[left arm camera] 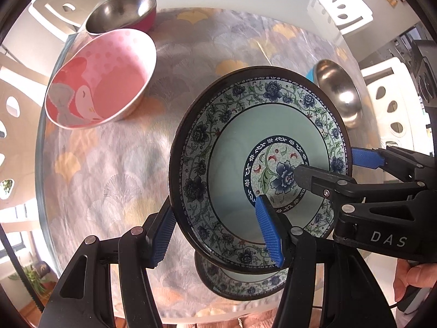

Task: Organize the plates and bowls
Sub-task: 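Bring the floral plate with both tools back over the other floral plate, then lower the floral plate onto the other floral plate and open both tools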

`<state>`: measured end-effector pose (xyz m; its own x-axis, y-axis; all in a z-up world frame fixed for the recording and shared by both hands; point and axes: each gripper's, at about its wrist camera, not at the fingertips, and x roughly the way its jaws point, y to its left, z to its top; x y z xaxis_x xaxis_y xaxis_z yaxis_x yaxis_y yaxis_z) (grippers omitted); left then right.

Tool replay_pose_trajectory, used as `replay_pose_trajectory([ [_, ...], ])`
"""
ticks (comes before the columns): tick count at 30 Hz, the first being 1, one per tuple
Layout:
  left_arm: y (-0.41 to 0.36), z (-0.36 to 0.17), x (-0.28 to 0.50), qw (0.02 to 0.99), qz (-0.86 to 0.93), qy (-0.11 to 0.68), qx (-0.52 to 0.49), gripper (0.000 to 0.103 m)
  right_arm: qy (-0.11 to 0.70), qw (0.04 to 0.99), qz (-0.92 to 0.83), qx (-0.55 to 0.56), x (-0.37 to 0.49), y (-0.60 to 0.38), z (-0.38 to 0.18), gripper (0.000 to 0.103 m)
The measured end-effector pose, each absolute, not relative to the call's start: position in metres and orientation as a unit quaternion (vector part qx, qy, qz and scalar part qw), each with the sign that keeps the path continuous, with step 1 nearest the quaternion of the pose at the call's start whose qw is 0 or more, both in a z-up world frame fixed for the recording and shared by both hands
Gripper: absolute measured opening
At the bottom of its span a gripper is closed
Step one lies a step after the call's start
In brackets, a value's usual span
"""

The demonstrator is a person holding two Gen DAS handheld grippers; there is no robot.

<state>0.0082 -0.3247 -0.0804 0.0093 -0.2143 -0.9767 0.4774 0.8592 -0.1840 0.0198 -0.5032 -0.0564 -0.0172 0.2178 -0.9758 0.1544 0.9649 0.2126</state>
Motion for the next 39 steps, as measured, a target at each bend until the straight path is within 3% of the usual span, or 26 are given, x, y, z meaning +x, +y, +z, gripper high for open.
replay_pose_trajectory([
  [39, -0.307, -0.109, -0.051, 0.658, -0.262, 0.696, 0.12, 0.055, 0.757, 0.639, 0.004, 0.137, -0.038, -0.47, -0.088, 0.072],
])
